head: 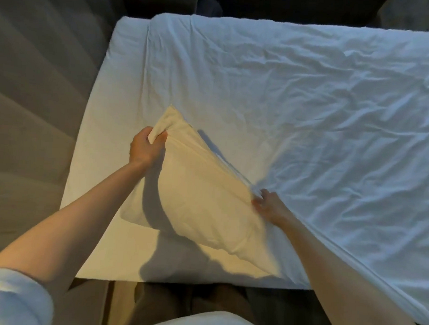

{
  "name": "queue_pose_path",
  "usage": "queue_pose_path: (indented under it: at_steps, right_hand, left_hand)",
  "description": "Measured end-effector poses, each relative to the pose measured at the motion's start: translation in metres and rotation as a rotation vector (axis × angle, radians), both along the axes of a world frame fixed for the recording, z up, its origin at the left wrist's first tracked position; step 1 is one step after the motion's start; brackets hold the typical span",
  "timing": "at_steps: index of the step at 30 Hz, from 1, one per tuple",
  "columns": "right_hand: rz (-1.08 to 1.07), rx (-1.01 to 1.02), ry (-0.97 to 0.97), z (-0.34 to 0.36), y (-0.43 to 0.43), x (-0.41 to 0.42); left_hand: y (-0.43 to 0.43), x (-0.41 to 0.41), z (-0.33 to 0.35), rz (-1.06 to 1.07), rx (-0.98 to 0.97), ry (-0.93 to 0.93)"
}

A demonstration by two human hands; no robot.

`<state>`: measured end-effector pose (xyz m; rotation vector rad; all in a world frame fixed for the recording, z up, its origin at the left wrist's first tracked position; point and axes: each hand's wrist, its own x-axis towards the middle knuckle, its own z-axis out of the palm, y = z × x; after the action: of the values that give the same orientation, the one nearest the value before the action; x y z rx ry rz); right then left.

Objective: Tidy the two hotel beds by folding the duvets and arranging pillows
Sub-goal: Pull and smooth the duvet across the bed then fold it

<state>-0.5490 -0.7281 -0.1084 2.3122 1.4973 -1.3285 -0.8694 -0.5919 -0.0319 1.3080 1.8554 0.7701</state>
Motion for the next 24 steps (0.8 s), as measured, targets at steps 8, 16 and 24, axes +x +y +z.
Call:
queue_pose_path:
  at_steps: [8, 16, 24]
  right_hand:
    - [-0.231, 0.275, -0.159, 0.033, 0.064, -0.024]
    - [-0.310, 0.539, -0.249, 0.093, 0.225, -0.072]
    - [-0.203, 0.542, -0.275, 0.061, 0.282, -0.057]
  left_hand:
    - [0.041, -0.022, -0.012, 0.116, 0.022, -0.066]
    - [0.131, -0.075, -0.005, 0.239, 0.088, -0.117]
    - [0.203, -0.077, -0.047, 0.256, -0.018, -0.097]
